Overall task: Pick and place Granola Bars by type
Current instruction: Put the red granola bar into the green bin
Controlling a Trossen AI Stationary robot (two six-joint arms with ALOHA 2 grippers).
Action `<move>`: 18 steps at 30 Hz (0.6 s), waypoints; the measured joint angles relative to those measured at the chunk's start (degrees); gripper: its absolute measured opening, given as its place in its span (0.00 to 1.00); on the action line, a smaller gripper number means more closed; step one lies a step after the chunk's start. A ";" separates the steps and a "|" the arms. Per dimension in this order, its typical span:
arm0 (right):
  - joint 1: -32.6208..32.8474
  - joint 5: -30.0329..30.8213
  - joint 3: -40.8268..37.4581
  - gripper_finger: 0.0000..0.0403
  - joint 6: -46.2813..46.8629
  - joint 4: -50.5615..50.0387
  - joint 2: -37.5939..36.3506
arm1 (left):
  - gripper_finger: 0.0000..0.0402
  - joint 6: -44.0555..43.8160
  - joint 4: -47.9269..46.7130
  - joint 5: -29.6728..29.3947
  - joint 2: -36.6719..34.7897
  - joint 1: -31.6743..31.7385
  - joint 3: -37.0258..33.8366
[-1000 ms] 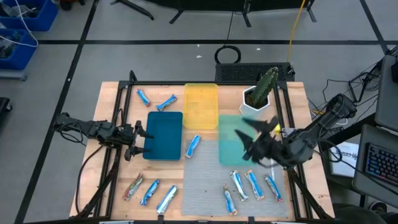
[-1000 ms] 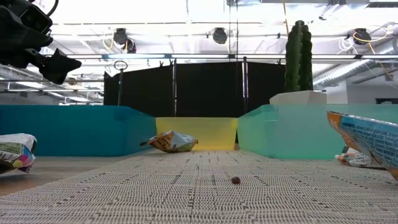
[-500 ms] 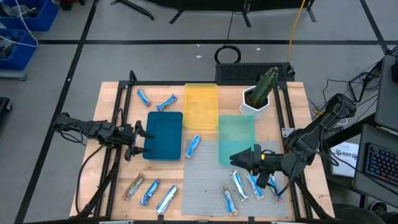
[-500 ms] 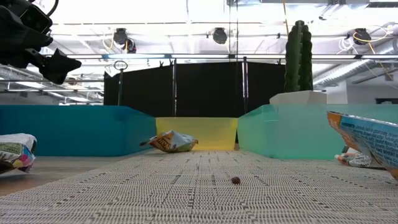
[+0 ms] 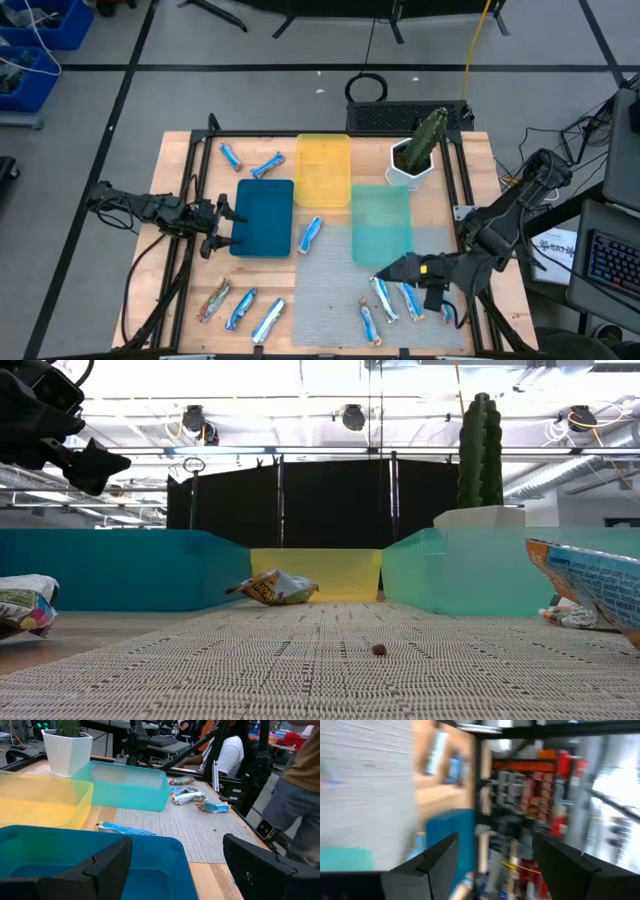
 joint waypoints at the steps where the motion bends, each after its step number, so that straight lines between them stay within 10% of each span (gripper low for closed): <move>1: 0.46 -1.20 0.00 0.60 2.11 -2.26 0.02 | 0.77 0.02 0.00 0.00 0.00 0.00 0.00; 18: 11.83 -22.22 0.00 0.60 18.47 -28.58 0.04 | 0.77 0.04 0.01 0.00 0.00 0.01 0.00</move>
